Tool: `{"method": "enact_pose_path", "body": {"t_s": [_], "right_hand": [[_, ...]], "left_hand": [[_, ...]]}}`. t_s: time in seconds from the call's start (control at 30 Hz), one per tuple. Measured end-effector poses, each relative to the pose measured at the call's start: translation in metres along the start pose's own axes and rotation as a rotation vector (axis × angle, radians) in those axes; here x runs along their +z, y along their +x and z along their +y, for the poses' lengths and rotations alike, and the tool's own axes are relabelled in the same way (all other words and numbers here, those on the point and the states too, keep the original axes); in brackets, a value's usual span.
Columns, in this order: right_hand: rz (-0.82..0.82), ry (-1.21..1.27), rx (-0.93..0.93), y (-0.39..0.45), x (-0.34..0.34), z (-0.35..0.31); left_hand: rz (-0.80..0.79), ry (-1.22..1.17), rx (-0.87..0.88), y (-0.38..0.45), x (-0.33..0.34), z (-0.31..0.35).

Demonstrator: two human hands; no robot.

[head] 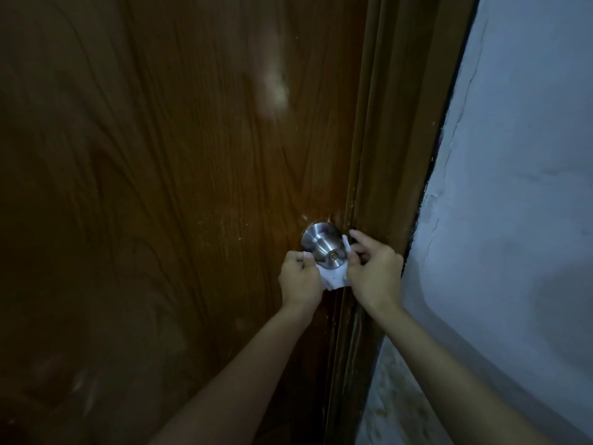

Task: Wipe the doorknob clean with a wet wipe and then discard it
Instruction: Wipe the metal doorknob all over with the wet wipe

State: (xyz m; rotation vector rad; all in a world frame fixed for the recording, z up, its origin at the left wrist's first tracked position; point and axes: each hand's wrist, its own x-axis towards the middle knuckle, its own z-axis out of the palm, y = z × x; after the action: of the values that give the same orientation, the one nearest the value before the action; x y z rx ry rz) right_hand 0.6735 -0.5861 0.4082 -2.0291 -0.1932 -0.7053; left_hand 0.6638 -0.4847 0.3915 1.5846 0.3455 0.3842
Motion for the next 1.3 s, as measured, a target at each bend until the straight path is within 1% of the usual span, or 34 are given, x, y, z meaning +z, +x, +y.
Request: {"method": "enact_pose_path", "body": {"t_s": [0.1,0.2,0.23,0.33,0.4,0.47,0.53,0.63,0.73,0.8,0.9,0.97,1.0,1.1,1.13,1.17,1.2,1.23,1.3], "right_hand": [[0.065,0.041,-0.021,-0.006,0.002,-0.002],[0.107,0.085,-0.110,-0.011,0.003,-0.011],[0.087,0.094,-0.160,-0.012,0.004,-0.016],[-0.056,0.106,-0.330,-0.020,0.013,-0.030],[-0.085,0.165,-0.341,-0.022,0.016,-0.039],[-0.054,0.278,-0.244,-0.022,0.014,-0.043],[-0.060,0.434,-0.042,-0.024,0.008,-0.047],[-0.177,0.630,0.294,-0.026,0.000,-0.054],[-0.334,0.694,0.491,-0.027,-0.007,-0.060],[-0.406,0.704,0.515,-0.029,-0.013,-0.065],[-0.456,0.677,0.488,-0.035,-0.023,-0.074],[-0.438,0.622,0.488,-0.042,-0.025,-0.080],[-0.398,0.565,0.466,-0.047,-0.026,-0.082],[-0.278,0.377,0.231,-0.068,-0.034,-0.085],[-0.277,0.356,0.171,-0.075,-0.039,-0.086],[-0.303,0.362,0.149,-0.087,-0.046,-0.088],[-0.340,0.388,0.156,-0.093,-0.049,-0.088],[-0.394,0.442,0.203,-0.101,-0.052,-0.089],[-0.549,0.633,0.382,-0.122,-0.064,-0.094]], "left_hand": [[-0.020,-0.015,0.005,-0.003,-0.003,-0.001],[-0.033,-0.018,0.030,-0.009,-0.005,-0.001],[-0.042,-0.021,0.041,-0.011,-0.006,0.000],[-0.097,-0.048,0.060,-0.016,-0.015,0.006],[-0.095,-0.060,0.085,-0.018,-0.025,0.014],[-0.032,-0.049,0.124,-0.016,-0.037,0.022],[-0.011,-0.057,0.155,-0.015,-0.053,0.029],[-0.049,-0.039,0.226,-0.020,-0.075,0.037],[-0.059,-0.008,0.295,-0.027,-0.091,0.046],[-0.071,-0.013,0.302,-0.033,-0.099,0.052],[-0.078,0.001,0.308,-0.048,-0.110,0.060],[-0.082,0.007,0.311,-0.057,-0.116,0.064],[-0.090,0.004,0.304,-0.063,-0.118,0.065],[-0.117,-0.022,0.272,-0.083,-0.123,0.065],[-0.128,-0.040,0.258,-0.091,-0.124,0.065],[-0.146,-0.059,0.239,-0.105,-0.126,0.064],[-0.172,-0.086,0.224,-0.112,-0.125,0.063],[-0.196,-0.104,0.206,-0.121,-0.125,0.061],[-0.227,-0.119,0.157,-0.148,-0.128,0.057]]}}
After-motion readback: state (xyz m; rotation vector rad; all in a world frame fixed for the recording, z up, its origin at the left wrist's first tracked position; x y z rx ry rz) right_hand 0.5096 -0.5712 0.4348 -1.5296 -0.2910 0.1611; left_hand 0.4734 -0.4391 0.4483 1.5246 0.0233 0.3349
